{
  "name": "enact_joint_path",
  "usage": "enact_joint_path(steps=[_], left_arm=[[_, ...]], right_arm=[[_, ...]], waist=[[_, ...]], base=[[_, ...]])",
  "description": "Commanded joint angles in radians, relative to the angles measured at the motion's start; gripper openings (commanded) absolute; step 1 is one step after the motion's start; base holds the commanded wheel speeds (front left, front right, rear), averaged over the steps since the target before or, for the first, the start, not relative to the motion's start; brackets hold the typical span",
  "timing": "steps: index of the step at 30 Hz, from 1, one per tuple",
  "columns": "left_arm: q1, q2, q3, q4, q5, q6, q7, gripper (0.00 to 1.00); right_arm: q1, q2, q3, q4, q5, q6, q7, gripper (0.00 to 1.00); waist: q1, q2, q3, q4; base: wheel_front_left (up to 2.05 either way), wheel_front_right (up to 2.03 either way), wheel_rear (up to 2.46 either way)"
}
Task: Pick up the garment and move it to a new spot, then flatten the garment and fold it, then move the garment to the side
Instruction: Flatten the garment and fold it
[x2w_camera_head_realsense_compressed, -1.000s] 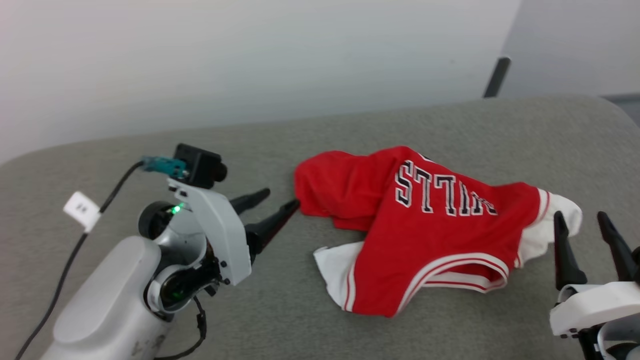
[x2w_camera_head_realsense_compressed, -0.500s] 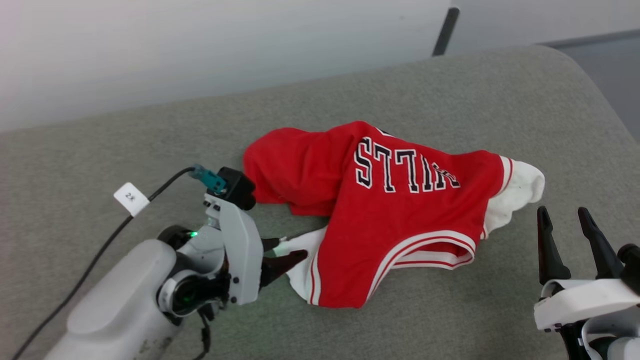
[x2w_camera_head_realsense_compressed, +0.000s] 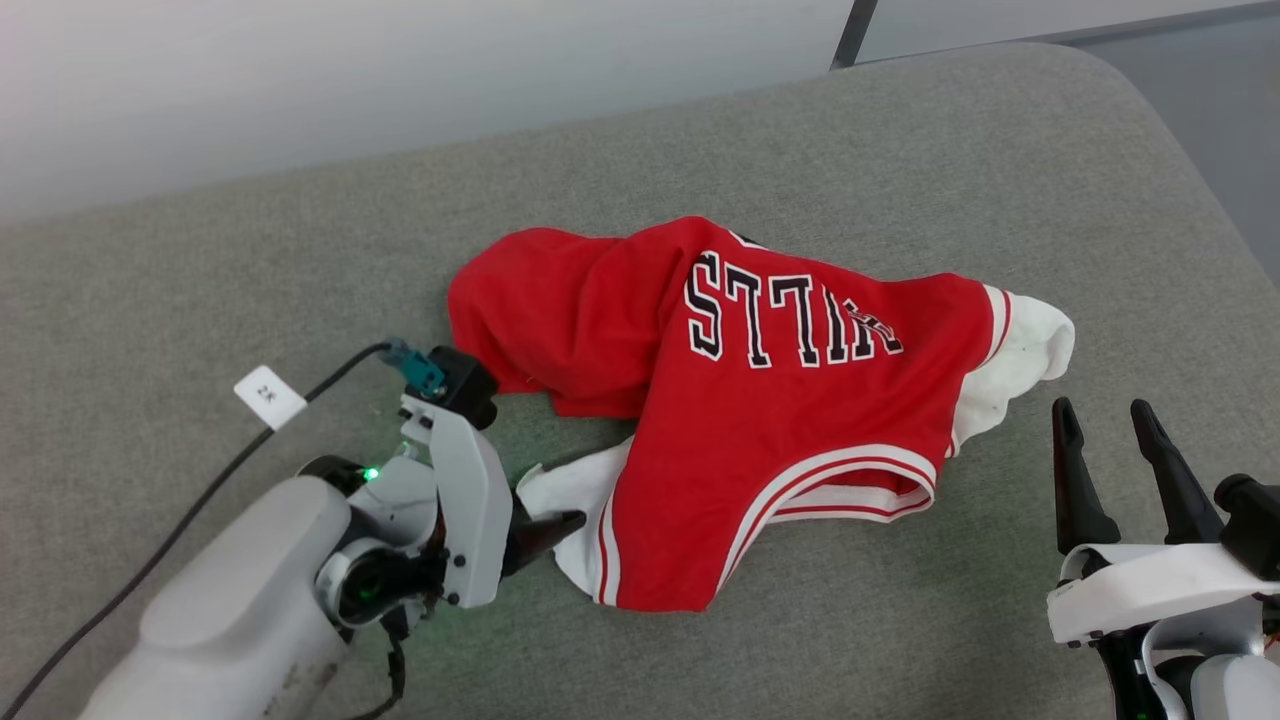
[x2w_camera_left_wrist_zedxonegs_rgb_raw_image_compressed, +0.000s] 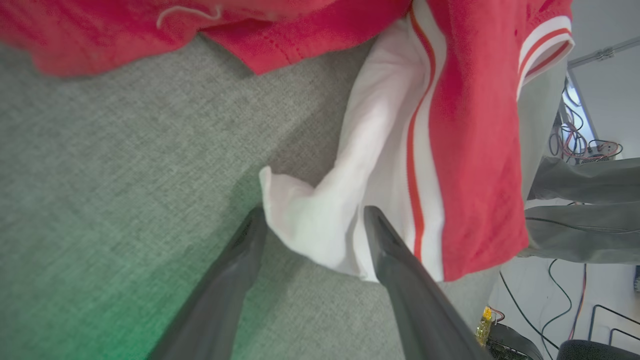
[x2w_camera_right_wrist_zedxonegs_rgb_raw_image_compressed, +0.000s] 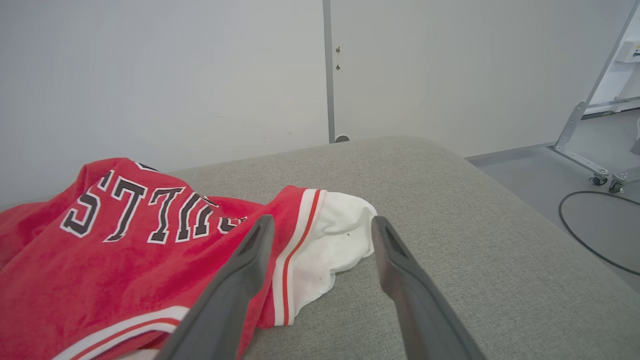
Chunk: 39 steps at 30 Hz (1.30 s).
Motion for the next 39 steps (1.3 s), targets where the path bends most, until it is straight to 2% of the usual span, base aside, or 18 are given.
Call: enact_joint_path(steps=[1, 3, 9, 13, 21, 30, 39], left_arm=[[0.008, -0.003, -0.016, 0.024, -0.004, 0.003, 0.010, 0.62], [0.003, -0.008, -0.034, 0.044, -0.017, 0.003, 0.029, 0.00], [-0.046, -0.007, -0.040, 0.082, -0.034, 0.003, 0.042, 0.00], [-0.076, 0.015, -0.038, 0.096, -0.019, 0.003, 0.047, 0.00], [-0.087, 0.062, -0.016, 0.051, -0.030, 0.037, 0.072, 0.00], [-0.020, 0.164, 0.024, -0.053, -0.073, 0.117, 0.113, 0.00], [0.075, 0.284, 0.053, -0.186, -0.121, 0.226, 0.177, 0.00]], right_arm=[[-0.008, 0.003, 0.001, 0.004, 0.004, -0.001, -0.008, 1.00], [-0.013, 0.003, 0.000, 0.008, 0.003, -0.001, -0.009, 1.00], [-0.020, 0.003, -0.005, 0.020, -0.001, -0.001, -0.010, 1.00], [-0.009, 0.003, -0.010, 0.024, -0.012, -0.001, -0.001, 1.00], [0.023, 0.002, -0.032, 0.009, -0.038, -0.001, 0.028, 1.00], [0.067, 0.003, -0.043, -0.018, -0.056, -0.001, 0.073, 1.00], [0.098, 0.002, -0.044, -0.037, -0.064, -0.001, 0.107, 1.00]], waist=[[0.0000, 0.0000, 0.003, 0.001], [0.0000, 0.0000, 0.006, 0.003], [0.0000, 0.0000, 0.000, 0.016], [0.0000, 0.0000, -0.018, 0.033], [0.0000, 0.0000, -0.075, 0.107], [0.0000, 0.0000, -0.143, 0.211], [0.0000, 0.0000, -0.187, 0.284]], base=[[0.00, 0.00, 0.00], [0.00, 0.00, 0.00], [0.00, 0.00, 0.00], [0.00, 0.00, 0.00], [0.00, 0.00, 0.00], [0.00, 0.00, 0.00], [0.00, 0.00, 0.00]])
